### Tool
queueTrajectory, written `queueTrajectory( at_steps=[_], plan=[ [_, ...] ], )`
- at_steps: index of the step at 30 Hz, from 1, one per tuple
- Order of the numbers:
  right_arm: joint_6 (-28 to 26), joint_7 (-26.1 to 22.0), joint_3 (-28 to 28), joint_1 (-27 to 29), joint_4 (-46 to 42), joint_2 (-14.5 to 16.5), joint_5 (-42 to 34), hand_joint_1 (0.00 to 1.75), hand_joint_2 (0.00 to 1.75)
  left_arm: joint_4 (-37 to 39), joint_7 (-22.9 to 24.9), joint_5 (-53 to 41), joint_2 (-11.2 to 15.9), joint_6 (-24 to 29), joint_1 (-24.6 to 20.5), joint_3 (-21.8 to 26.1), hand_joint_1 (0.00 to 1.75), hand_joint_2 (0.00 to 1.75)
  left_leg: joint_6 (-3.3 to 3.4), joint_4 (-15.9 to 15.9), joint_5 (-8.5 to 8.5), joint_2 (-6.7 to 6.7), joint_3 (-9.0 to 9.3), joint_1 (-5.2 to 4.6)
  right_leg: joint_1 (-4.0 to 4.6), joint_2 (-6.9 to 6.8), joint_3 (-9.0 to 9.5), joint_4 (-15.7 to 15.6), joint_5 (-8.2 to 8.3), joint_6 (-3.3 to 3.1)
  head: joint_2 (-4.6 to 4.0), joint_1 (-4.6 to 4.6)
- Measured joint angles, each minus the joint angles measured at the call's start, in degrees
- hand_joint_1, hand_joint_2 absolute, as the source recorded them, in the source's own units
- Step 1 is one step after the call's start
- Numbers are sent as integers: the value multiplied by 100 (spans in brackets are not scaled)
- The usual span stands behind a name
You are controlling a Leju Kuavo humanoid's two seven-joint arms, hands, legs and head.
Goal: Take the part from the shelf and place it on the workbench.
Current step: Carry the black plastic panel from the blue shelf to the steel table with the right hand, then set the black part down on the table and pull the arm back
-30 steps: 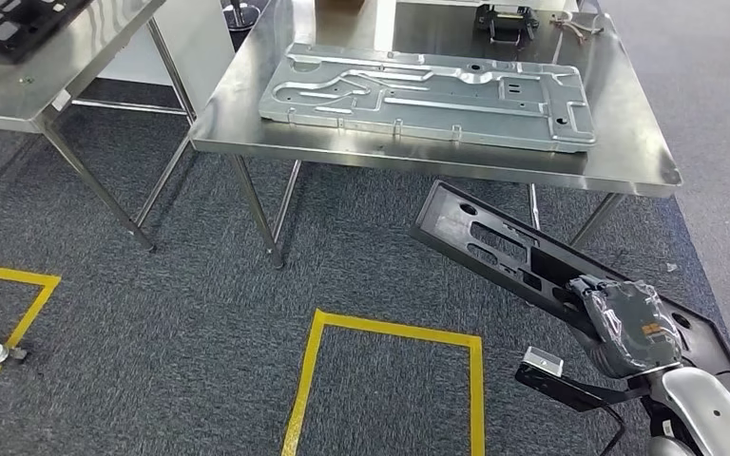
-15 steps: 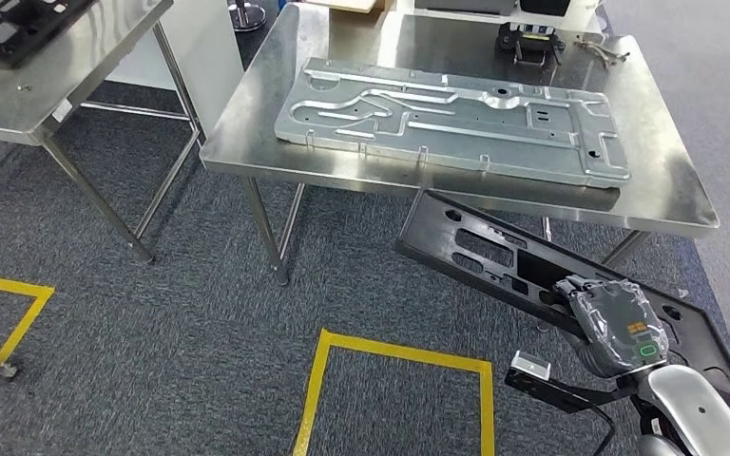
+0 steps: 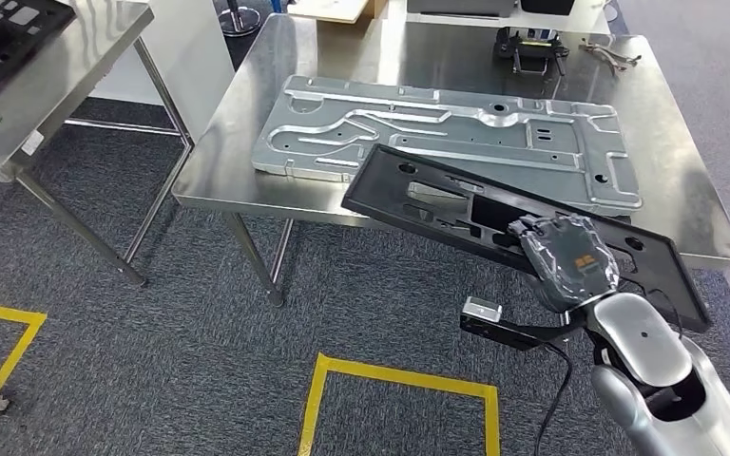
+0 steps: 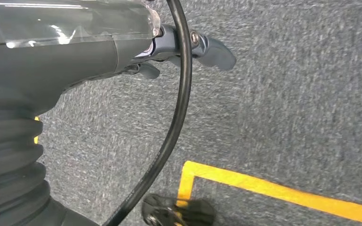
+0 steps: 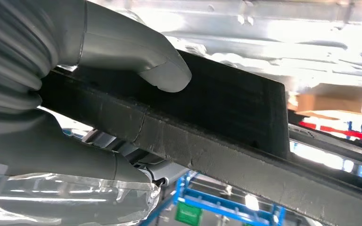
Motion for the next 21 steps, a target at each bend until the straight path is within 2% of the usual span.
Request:
queueTrajectory(
  at_steps=[1, 2, 3, 5, 6, 7, 8, 10, 11, 12, 13, 15, 16, 17, 18, 20, 21],
  plan=[
    [34, 2, 144, -157, 79, 36, 14, 171, 175, 0, -1, 0, 7, 0, 5, 22, 0, 175, -16, 78, -118, 1, -206, 6, 0, 12, 90, -3, -72, 2, 0, -1],
    [66, 4, 277, -305, 154, 71, 22, 171, 175, 0, -3, 0, 13, 0, 9, 44, 0, 175, -18, -3, -123, 1, -341, 9, 0, 19, 188, -4, -149, 9, 0, 0],
    [91, 5, 400, -442, 228, 106, 24, 171, 175, 0, -6, 0, 17, 0, 14, 62, 0, 175, -7, -219, 33, 3, -418, 9, 1, 23, 293, -5, -228, 19, 0, 0],
    [122, 9, 591, -664, 361, 164, 19, 171, 175, 0, -17, 0, 29, 0, 37, 89, 0, 175, 57, -840, 819, 5, -482, -15, 8, 19, 477, -8, -389, 54, 0, 2],
    [131, 13, 659, -745, 419, 184, 5, 171, 175, 0, -23, 0, 34, 1, 56, 96, 0, 175, 93, -1059, 1149, 6, -476, -32, 14, 20, 541, -14, -459, 85, 0, 2],
    [139, 18, 705, -798, 465, 196, -13, 171, 175, 0, -30, 0, 37, 2, 70, 102, 0, 175, 129, -1184, 1379, 5, -471, -50, 17, 21, 592, -31, -512, 120, 0, 1],
    [147, 27, 732, -835, 497, 198, -42, 171, 175, 0, -35, 0, 39, 4, 78, 106, 0, 175, 159, -1213, 1419, 1, -452, -62, 23, 22, 630, -28, -527, 159, 0, 1],
    [152, 44, 757, -890, 528, 186, -99, 171, 175, 0, -47, 0, 38, 8, 70, 109, 0, 175, 217, -1297, 1393, -13, -344, -57, 15, 15, 629, 53, -490, 222, 0, 0],
    [147, 50, 761, -922, 534, 176, -123, 171, 175, 0, -52, 0, 37, 8, 65, 110, 0, 175, 249, -1360, 1378, -20, -266, -48, 11, 10, 552, 224, -461, 243, 0, 1],
    [142, 53, 762, -954, 540, 165, -139, 171, 175, 0, -56, 0, 37, 9, 60, 112, 0, 175, 275, -1419, 1358, -26, -185, -39, 4, 6, 406, 477, -479, 260, 0, 1],
    [137, 54, 764, -977, 549, 154, -151, 171, 175, 0, -57, 0, 36, 9, 57, 113, 0, 175, 301, -1459, 1326, -27, -115, -33, -1, 2, 187, 804, -559, 278, 0, 1],
    [135, 55, 771, -1000, 574, 130, -163, 171, 175, 0, -56, 0, 27, 9, 52, 114, 0, 175, 328, -1484, 1230, -29, 0, -30, -2, 2, -314, 1390, -848, 316, 0, 1],
    [135, 55, 779, -999, 587, 120, -166, 171, 175, 0, -56, 0, 21, 9, 56, 114, 0, 175, 329, -1485, 1171, -33, 68, -30, -3, 1, -501, 1513, -934, 331, 0, 1],
    [135, 55, 787, -998, 599, 115, -168, 171, 175, 0, -56, 0, 15, 9, 61, 114, 0, 175, 327, -1485, 1108, -38, 148, -30, -4, 0, -605, 1467, -897, 337, 0, 1],
    [135, 55, 795, -999, 607, 113, -169, 171, 175, 0, -56, 0, 12, 9, 63, 114, 0, 175, 320, -1485, 1041, -43, 240, -30, -5, 0, -624, 1249, -711, 334, 0, 1],
    [135, 55, 804, -1000, 619, 104, -171, 171, 175, 0, -56, 0, 7, 9, 63, 115, 0, 175, 285, -1474, 901, -52, 420, -36, 3, -8, -548, 562, -56, 294, 0, 2],
    [136, 54, 810, -1004, 629, 98, -172, 171, 175, 0, -56, 0, 4, 9, 59, 115, 0, 175, 253, -1464, 835, -62, 471, -42, 16, -15, -509, 294, 174, 251, 0, 2]
  ],
)
